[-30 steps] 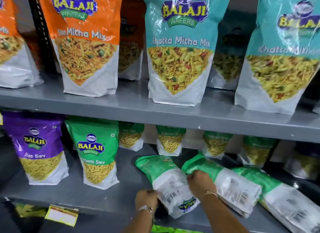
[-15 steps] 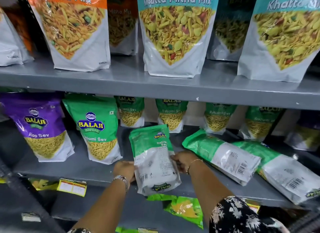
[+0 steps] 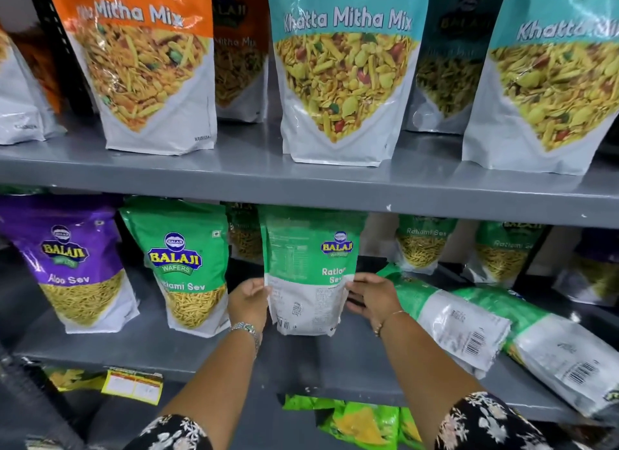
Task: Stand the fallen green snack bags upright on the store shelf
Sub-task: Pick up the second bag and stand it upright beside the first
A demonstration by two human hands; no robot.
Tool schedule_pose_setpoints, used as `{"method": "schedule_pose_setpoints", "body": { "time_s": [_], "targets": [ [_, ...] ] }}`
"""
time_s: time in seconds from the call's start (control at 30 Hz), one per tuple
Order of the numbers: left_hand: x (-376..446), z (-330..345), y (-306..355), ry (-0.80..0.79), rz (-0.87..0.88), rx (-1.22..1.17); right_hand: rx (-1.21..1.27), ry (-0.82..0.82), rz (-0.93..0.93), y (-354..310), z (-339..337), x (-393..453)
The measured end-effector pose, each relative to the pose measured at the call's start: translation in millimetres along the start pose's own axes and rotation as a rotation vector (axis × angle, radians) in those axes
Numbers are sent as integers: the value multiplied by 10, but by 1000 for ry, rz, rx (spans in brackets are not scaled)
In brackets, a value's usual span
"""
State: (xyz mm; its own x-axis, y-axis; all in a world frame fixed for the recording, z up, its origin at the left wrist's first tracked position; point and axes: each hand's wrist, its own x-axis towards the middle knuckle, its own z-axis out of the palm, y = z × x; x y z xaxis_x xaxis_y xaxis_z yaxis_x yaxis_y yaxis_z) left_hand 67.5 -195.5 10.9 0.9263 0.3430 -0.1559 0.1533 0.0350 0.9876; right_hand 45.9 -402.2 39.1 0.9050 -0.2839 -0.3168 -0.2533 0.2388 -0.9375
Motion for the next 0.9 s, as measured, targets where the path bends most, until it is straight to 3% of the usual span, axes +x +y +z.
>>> {"method": "schedule_pose_setpoints", "body": {
  "time_s": [0.2, 0.3, 0.37, 0.47, 0.63, 0.7, 0.8, 0.87, 0.9],
  "targets": [
    [-10, -12, -197, -150, 84, 144, -52, 113, 14, 398, -81, 33],
    [-20, -24, -183, -259, 114, 150, -225, 207, 22, 618, -89, -26],
    [-35, -16, -151, -326, 102, 169, -165, 192, 59, 730, -35, -98],
    [-42, -10, -163, -399, 63, 196, -233, 136, -27, 847, 90, -140],
    [-160, -97, -246, -303, 86, 88, -306, 54, -141, 836, 217, -197],
    [-280, -114, -319, -201, 108, 47, -272, -71, -161, 783, 266, -209],
    [-539, -104, -469, -183, 127, -11, -278, -288, -185, 741, 420, -234],
    [-678, -92, -550, -160, 155, 39, -394, -270, -205, 762, 519, -273],
    [-722, -81, -586, -149, 177, 74, -531, -179, -206, 763, 539, -293]
  ]
}}
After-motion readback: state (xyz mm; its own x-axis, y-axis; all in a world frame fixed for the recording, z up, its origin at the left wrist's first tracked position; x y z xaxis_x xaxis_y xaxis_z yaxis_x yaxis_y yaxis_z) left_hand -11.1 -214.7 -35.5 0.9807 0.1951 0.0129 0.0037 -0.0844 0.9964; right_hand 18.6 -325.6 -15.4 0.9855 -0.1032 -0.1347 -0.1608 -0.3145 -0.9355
